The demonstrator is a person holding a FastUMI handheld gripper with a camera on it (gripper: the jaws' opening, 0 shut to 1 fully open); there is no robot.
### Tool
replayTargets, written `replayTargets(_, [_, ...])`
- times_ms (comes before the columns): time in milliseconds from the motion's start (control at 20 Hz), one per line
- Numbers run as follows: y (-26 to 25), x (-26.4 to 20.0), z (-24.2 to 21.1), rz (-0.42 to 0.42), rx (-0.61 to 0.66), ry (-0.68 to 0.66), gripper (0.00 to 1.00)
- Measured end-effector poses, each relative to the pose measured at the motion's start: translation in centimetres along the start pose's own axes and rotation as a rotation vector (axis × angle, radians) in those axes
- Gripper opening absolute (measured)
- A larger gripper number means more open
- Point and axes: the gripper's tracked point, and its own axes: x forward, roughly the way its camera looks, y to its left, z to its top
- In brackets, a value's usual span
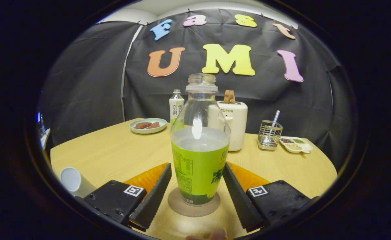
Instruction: Take the bottle from table, then pour the juice into the cup, finally place the bottle on the coaster
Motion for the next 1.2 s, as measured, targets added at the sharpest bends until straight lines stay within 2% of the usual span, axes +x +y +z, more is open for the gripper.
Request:
replayTargets(200, [0.1, -2.0, -0.1, -0.010, 0.005, -0.016, 0.99])
replayTargets(400, [0.3, -6.0, -0.5, -0.029, 0.015, -0.034, 0.99])
replayTargets(600, [-0.5, -11.3, 0.3, -0.095, 0.036, -0.080, 0.99])
replayTargets(950, [-1.9, -22.8, 2.2, -0.203, -0.011, -0.176, 0.99])
replayTargets(1200, [-1.3, -29.4, 1.4, -0.231, -0.019, -0.215, 0.99])
